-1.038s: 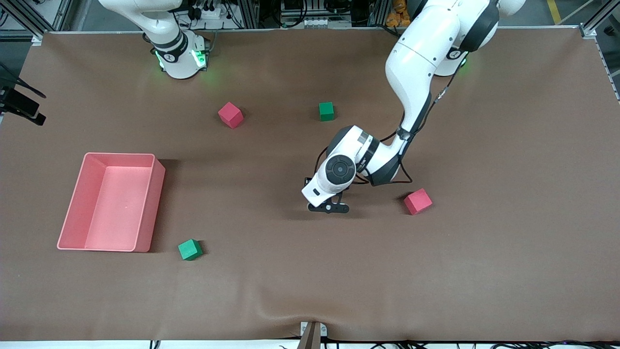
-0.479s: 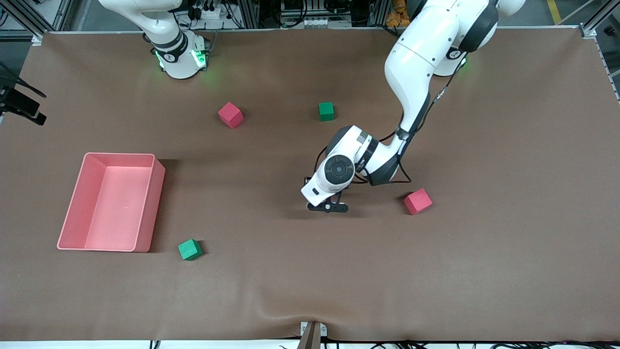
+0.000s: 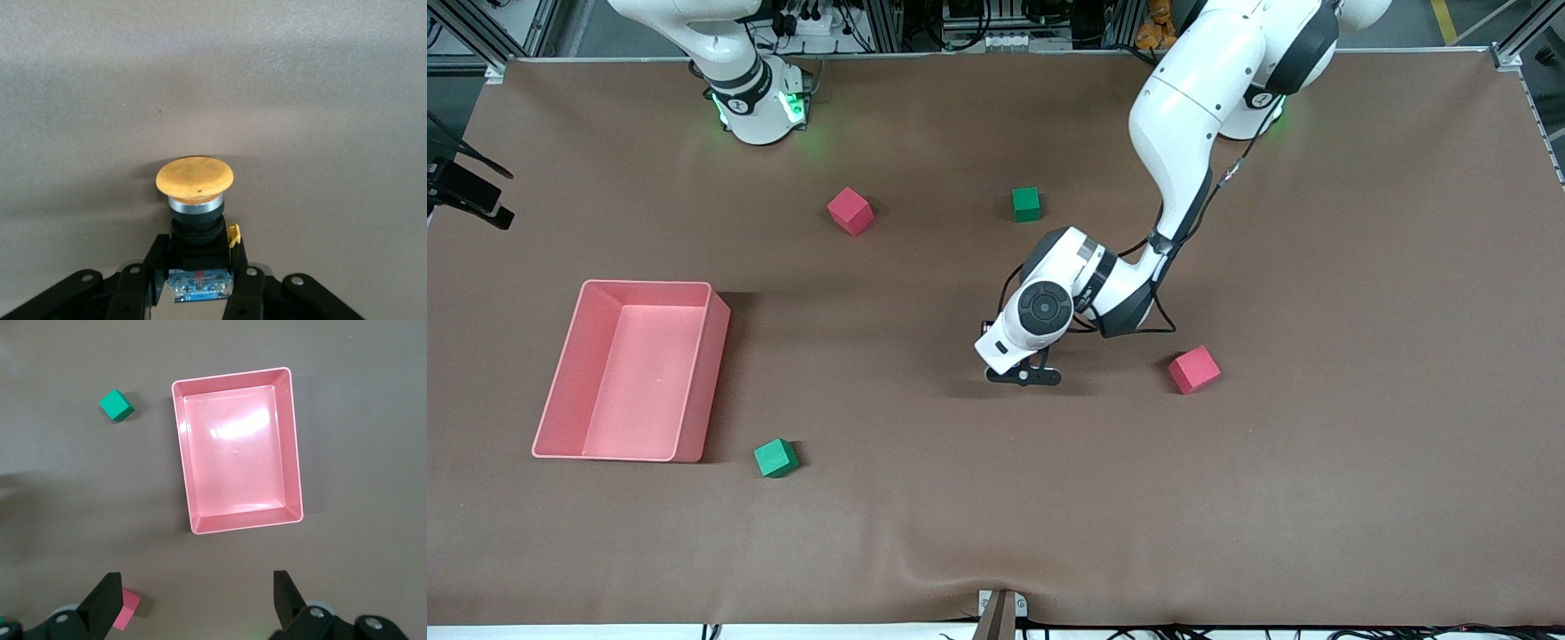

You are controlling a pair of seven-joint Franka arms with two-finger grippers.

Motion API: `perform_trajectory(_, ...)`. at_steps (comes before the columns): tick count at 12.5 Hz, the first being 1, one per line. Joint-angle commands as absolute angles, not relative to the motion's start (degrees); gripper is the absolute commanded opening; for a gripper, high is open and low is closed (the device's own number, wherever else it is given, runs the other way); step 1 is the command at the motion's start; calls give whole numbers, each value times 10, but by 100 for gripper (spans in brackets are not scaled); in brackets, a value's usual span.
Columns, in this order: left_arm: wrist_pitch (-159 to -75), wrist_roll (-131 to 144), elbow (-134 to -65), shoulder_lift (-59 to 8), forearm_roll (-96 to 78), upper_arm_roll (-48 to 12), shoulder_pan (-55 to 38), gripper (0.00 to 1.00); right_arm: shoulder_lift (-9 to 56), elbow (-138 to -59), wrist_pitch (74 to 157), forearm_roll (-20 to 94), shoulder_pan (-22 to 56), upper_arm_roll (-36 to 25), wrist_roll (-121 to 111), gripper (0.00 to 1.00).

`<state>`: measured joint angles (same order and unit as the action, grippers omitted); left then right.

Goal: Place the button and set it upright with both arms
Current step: 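Lower the left gripper over the button and grasp its base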

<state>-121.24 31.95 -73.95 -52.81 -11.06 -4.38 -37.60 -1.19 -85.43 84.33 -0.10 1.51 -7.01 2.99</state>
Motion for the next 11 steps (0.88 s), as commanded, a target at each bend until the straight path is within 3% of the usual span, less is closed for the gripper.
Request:
perform_trajectory(1,-1204,339,-728,-530,-122,-40,-379,0,-5,-838,830,11,12,-70,27,100)
perform_trajectory(6,-1208,415,-726,-506,-113,-27,-391,0,-5,-838,828,11,12,-71,27,100)
perform_trajectory(11,-1215,596,-723,-470,52,6,-433,0,-4,-838,827,12,11,-71,28,100)
